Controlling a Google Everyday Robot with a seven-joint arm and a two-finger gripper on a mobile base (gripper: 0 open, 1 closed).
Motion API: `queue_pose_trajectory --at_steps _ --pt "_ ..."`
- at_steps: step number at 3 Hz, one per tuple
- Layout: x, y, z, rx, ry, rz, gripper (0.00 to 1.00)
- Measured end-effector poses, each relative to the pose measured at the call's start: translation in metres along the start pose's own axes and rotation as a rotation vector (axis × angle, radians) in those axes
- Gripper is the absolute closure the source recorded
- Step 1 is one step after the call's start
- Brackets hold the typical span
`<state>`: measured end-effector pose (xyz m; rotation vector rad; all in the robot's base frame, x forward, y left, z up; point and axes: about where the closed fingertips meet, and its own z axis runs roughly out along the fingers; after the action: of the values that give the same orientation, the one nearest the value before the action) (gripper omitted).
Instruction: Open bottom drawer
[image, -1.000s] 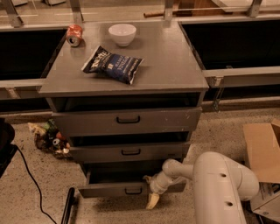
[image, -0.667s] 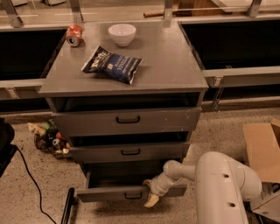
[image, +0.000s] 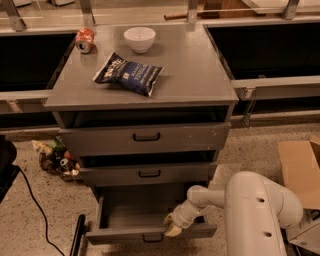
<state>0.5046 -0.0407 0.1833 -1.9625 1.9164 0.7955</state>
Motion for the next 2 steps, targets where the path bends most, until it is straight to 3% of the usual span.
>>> queue_pose_trajectory --at_steps 1,2 --pt "-0.0002 0.0022 0.0012 -0.004 0.000 0.003 0.85" --pt "-0.0002 0.0022 0.0012 -0.004 0.000 0.003 0.61"
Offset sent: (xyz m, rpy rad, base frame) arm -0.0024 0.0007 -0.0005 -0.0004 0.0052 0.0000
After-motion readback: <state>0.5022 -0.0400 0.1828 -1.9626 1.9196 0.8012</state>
